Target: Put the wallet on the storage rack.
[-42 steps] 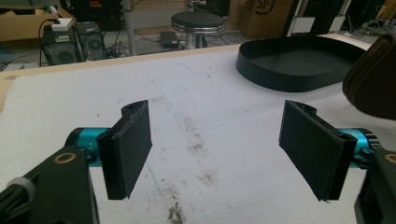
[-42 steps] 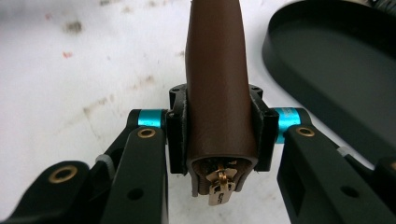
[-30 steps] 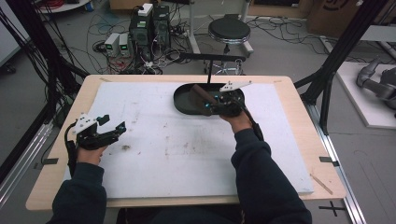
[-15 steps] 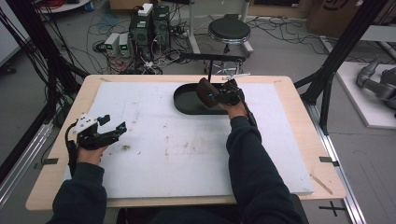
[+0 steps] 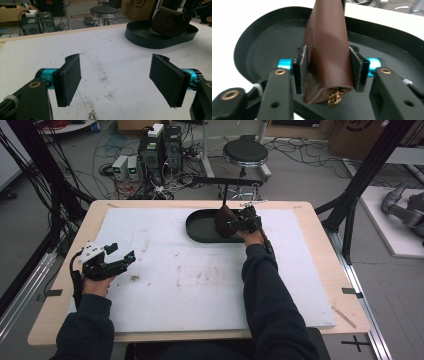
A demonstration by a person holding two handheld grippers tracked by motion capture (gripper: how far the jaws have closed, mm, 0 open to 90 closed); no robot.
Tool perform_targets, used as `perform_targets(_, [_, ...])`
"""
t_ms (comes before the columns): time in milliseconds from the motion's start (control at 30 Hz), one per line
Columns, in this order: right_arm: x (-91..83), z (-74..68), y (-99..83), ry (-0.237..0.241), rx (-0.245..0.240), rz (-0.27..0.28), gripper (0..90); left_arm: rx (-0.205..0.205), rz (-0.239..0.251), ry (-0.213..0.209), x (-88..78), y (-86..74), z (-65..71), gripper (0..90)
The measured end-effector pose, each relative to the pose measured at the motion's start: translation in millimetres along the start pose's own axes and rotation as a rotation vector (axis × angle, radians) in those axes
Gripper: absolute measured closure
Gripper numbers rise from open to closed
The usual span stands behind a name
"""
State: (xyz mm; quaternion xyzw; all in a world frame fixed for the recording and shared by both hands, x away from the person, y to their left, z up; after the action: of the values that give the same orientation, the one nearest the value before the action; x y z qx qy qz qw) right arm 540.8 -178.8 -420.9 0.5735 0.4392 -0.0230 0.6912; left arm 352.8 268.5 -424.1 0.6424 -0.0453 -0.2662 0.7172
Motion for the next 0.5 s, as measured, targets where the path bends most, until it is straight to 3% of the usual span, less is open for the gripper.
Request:
perform_targets(67, [-2.6, 3.1, -0.6, -0.046, -0.004, -0.009, 48.2, 0.003, -0.001, 0.000, -0.1, 0.0, 0.0, 25.2])
perform_targets(167, [-7.3, 9.3, -2.3, -0.072, 0.002, -0.010, 43.0, 0.004, -0.003, 0.000, -0.1, 0.0, 0.0, 25.3])
perform_targets(367, [-24.0, 17.4, -4.9, -0.045, 0.032, 0.029, 40.3, -0.001, -0.002, 0.000, 0.2, -0.2, -0.6, 25.2])
perform_targets(467, [-46.0, 17.1, -4.8, -0.017, -0.026, 0.042, 37.3, -0.008, -0.004, -0.013, 0.4, -0.3, -0.3, 25.2])
perform_targets(500, [-46.0, 17.1, -4.8, -0.017, -0.026, 0.042, 37.3, -0.008, -0.004, -0.013, 0.4, -0.3, -0.3, 25.2])
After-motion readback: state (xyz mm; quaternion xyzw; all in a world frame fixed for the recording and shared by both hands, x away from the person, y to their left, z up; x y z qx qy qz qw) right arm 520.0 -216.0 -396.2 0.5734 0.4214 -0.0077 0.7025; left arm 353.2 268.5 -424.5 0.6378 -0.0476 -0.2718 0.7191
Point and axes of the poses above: each handheld gripper's, and its own axes: x roughly forward along the jaws, y roughly out of its top, z roughly to its right, the point moved 2 cm from there along x, roughly forward along the jaws, and after that the axes turned 6 degrees about -x, right-handed, at the moved point
